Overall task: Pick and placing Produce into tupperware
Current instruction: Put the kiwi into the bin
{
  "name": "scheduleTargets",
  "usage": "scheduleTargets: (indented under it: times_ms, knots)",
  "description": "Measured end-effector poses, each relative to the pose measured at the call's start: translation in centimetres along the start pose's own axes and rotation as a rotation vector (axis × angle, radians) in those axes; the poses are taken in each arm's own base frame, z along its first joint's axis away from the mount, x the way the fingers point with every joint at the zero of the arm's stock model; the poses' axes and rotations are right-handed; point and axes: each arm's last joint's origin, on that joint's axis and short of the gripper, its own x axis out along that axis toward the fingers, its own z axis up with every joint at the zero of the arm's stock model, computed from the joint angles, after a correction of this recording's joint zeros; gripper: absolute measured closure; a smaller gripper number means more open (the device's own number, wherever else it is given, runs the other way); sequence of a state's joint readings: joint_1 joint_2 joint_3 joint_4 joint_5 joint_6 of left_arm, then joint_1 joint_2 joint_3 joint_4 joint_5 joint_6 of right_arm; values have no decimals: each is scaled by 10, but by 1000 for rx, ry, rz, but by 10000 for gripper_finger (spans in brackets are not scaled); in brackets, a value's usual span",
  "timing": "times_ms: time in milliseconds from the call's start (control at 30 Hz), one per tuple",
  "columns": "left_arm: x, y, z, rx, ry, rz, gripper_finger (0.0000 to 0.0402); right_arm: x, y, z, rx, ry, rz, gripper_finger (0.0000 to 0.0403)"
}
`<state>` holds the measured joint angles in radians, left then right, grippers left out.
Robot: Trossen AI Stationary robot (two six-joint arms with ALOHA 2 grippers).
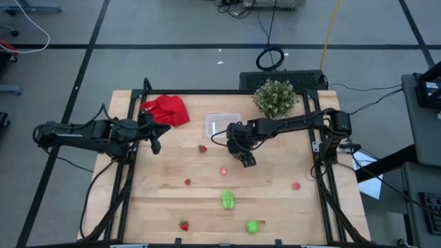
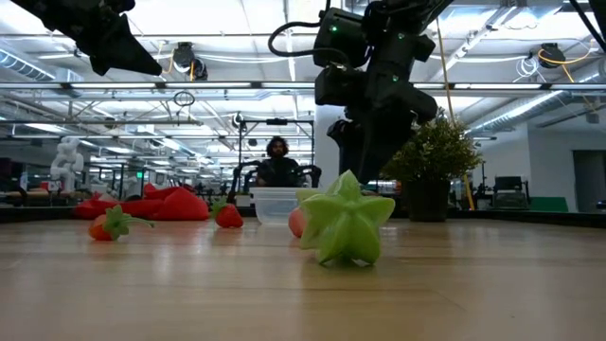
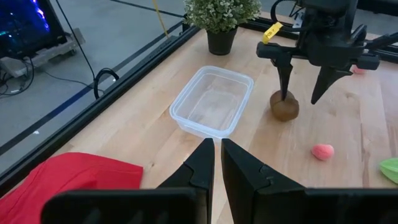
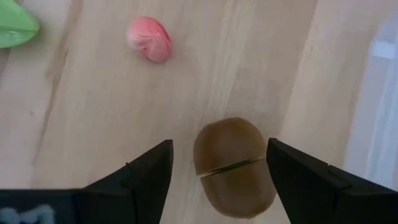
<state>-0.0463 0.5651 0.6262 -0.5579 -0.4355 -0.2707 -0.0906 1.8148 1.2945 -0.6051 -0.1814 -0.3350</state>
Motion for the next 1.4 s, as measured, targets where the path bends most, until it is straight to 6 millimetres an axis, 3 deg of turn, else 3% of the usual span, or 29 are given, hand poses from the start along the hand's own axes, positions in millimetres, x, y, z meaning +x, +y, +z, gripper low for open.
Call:
scheduleTargets:
  times_ms: [500,833,1067,1400]
  knots:
    - [0,-1,0,-20,13,-45,369,17,-2,-3,-15,42,24,153]
    - [0,-1,-1,-20,14,-43,369,-2,1,0,-26,-5,4,153]
    - [0,-1,-3,-17,35,-34,369,-16,6,-3,64,22,12,153]
    - [0,0,-3,-13,34,-25,369,-14,26,-7,-268,173,-79,153]
